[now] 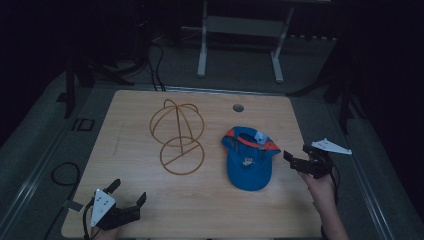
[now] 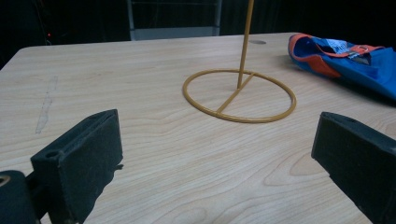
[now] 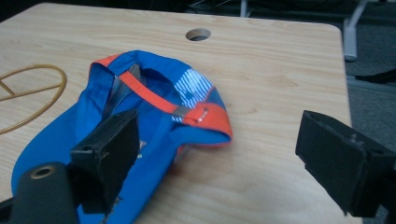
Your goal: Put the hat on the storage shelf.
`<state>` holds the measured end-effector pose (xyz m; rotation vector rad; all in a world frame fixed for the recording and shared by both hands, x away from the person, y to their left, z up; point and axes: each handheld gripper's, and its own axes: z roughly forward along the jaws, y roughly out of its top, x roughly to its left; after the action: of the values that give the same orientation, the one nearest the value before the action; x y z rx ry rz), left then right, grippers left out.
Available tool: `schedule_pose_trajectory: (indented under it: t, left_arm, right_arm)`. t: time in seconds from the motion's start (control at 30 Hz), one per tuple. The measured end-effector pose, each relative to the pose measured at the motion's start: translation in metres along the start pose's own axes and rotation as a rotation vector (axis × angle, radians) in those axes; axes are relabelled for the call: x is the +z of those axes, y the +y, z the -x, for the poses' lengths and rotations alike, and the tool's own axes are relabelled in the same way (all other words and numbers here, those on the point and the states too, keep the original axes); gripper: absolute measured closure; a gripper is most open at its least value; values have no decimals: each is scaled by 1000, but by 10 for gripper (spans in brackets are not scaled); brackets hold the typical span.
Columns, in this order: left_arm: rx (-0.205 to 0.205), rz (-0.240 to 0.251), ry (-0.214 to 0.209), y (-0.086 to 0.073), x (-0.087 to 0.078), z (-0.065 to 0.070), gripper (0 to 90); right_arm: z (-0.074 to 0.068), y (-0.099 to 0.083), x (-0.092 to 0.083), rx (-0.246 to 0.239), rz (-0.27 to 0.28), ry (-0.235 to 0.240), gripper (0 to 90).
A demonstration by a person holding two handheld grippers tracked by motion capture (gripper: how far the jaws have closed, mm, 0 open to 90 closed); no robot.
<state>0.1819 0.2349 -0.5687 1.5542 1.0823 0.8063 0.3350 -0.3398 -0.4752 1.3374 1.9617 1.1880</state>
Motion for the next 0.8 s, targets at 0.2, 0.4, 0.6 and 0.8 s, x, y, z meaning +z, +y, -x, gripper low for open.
schedule_pose_trajectory:
  t: [0.2, 0.4, 0.6, 0.8]
  left_arm:
    - [-52, -40, -8, 3, -1, 1, 23]
    - [-56, -80, -3, 8, -2, 4, 23]
    - [-24, -98, -14, 9, -3, 6, 23]
    - [-14, -100, -31, 9, -4, 8, 23]
  right_arm:
    - [-7, 14, 27, -69, -38, 41, 228]
    - [-10, 22, 45, -105, -45, 48, 308]
    - [-11, 32, 69, -120, -67, 58, 317]
    - [-11, 36, 91, -143, -98, 57, 380]
